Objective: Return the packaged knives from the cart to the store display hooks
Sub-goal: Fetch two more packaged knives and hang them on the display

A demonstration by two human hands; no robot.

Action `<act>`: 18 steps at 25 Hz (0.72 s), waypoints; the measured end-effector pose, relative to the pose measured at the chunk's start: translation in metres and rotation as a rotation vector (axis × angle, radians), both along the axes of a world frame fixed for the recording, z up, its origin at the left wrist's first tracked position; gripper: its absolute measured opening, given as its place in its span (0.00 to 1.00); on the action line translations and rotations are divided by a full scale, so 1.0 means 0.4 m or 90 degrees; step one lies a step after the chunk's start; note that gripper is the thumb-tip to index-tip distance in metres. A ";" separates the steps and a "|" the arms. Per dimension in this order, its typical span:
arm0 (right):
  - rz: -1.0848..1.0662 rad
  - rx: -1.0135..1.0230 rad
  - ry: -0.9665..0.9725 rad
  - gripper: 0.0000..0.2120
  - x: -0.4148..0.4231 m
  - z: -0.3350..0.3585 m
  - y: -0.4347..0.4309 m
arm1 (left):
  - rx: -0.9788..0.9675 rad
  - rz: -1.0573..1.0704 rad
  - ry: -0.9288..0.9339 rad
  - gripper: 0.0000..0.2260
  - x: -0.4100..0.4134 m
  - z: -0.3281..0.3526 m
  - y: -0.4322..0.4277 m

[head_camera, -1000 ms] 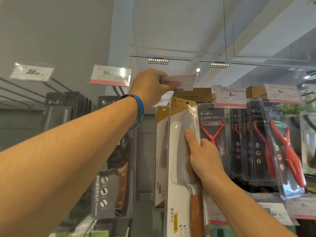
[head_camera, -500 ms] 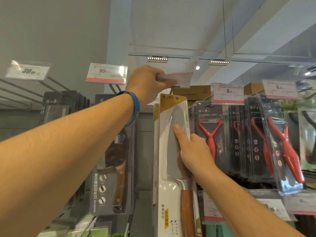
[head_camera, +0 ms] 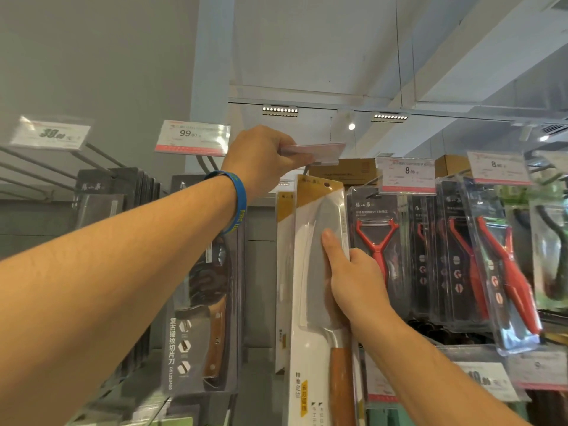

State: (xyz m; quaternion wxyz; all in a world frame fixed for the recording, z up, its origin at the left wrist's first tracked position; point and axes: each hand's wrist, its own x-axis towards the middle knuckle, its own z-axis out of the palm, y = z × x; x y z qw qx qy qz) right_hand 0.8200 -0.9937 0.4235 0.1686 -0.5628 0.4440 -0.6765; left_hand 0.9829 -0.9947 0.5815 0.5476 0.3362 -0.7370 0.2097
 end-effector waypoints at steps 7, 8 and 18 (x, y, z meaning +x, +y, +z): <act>0.018 0.029 0.018 0.24 -0.011 0.002 0.007 | 0.004 0.009 -0.008 0.13 0.000 0.007 0.003; 0.011 0.028 0.020 0.25 -0.013 0.002 0.009 | 0.006 0.008 -0.007 0.13 0.000 0.008 0.003; -0.032 0.010 0.056 0.23 -0.015 -0.010 0.000 | 0.002 0.025 -0.017 0.14 -0.004 0.007 0.002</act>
